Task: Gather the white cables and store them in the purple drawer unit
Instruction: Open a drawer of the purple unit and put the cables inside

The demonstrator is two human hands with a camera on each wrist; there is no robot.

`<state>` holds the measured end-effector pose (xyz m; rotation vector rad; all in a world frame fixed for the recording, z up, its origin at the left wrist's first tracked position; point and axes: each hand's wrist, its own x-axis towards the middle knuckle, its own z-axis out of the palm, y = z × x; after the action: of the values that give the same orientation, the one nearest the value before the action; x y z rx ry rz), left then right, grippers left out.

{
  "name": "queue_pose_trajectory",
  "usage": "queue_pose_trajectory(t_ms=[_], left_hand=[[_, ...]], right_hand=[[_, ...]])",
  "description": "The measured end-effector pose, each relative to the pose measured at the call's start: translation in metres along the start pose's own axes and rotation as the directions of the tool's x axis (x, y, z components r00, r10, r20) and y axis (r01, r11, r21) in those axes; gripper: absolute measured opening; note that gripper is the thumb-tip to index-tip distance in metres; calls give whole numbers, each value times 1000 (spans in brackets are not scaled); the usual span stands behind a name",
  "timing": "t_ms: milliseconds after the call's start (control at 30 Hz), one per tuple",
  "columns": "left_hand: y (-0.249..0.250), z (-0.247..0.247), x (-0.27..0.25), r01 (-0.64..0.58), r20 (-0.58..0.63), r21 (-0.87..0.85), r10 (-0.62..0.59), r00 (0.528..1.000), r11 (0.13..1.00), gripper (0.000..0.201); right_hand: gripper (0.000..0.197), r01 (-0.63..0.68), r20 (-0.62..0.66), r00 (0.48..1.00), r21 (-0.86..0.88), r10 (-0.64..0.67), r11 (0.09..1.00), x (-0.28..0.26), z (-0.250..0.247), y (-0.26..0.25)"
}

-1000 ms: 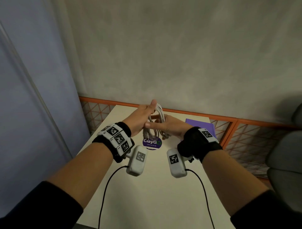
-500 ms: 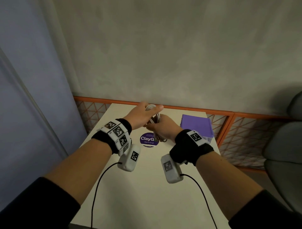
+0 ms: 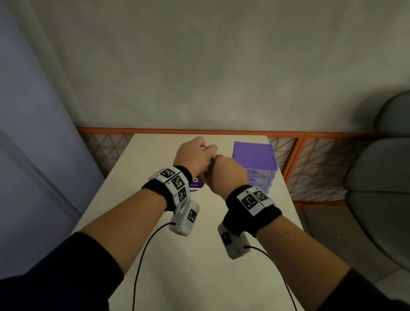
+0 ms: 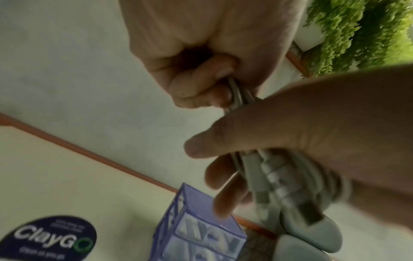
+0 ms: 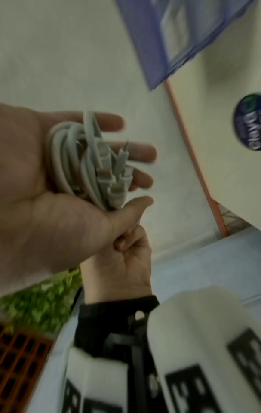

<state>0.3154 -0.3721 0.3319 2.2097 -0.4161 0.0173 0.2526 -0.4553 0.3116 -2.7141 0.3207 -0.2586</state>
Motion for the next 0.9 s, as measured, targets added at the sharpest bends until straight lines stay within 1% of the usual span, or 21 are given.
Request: queue_pose_trajectory(t_ms=[33, 67, 100, 167, 233, 267, 333, 367, 400, 433, 467, 500, 533, 567, 633, 700, 767, 833, 900], left_hand=[[-1, 8, 1, -17, 31, 23, 17, 999, 1000, 30], [-2, 16, 2, -42, 76, 45, 38, 996, 998, 32], [-3, 24, 3, -69, 124, 62, 61, 990, 996, 34], [-5, 43, 5, -99, 205, 55, 86, 975, 994, 38], [-7, 64, 8, -94, 277, 13, 87, 957, 995, 41], [-9, 74, 9, -79, 317, -3, 76, 945, 997, 42], [-12, 91, 13, -52, 412, -24, 57, 909, 998, 46], [-15, 99, 17, -52, 456, -18, 54, 888, 998, 51], [-18, 107, 23, -68, 482, -3, 61, 874, 998, 50], [-22, 115, 29, -105, 479, 17, 84, 874, 994, 42], [-26, 123, 36, -153, 453, 54, 113, 884, 987, 34], [-31, 132, 44, -204, 421, 106, 142, 896, 973, 29], [-35, 140, 51, -254, 394, 173, 170, 903, 952, 29], [-39, 148, 58, -296, 381, 242, 190, 905, 924, 33], [-45, 161, 69, -356, 388, 313, 223, 894, 880, 42], [-53, 171, 79, -411, 436, 326, 251, 865, 851, 47], [-61, 180, 88, -467, 483, 324, 281, 829, 823, 47], [-66, 179, 88, -513, 465, 329, 337, 819, 793, 43], [-69, 182, 87, -546, 407, 343, 403, 820, 764, 38]], right_hand=[[29, -39, 70, 997, 181, 27, 983, -1, 6, 9], [25, -90, 138, 990, 368, 42, 925, -2, 12, 18], [23, -139, 188, 981, 499, 50, 855, -4, 16, 27], [26, -203, 237, 969, 616, 67, 761, -9, 23, 45], [28, -270, 273, 955, 643, 115, 717, -11, 27, 63], [27, -309, 299, 943, 632, 144, 710, -11, 30, 74], [24, -403, 353, 909, 599, 223, 692, -9, 36, 100], [25, -452, 368, 888, 599, 274, 661, -7, 40, 114], [26, -505, 374, 863, 618, 340, 603, -4, 45, 129], [26, -547, 369, 834, 652, 411, 525, -1, 49, 142], [26, -575, 359, 801, 687, 480, 445, 3, 54, 154], [25, -586, 347, 768, 721, 538, 371, 7, 59, 165], [23, -588, 339, 738, 748, 584, 308, 11, 65, 174], [21, -586, 334, 712, 767, 617, 261, 16, 70, 181], [22, -582, 325, 675, 786, 663, 208, 24, 82, 191], [22, -576, 318, 646, 800, 694, 170, 32, 94, 199], [20, -568, 327, 614, 815, 718, 115, 40, 107, 206], [20, -545, 354, 582, 838, 732, 27, 45, 114, 205], [24, -511, 378, 554, 858, 742, -54, 51, 123, 204]])
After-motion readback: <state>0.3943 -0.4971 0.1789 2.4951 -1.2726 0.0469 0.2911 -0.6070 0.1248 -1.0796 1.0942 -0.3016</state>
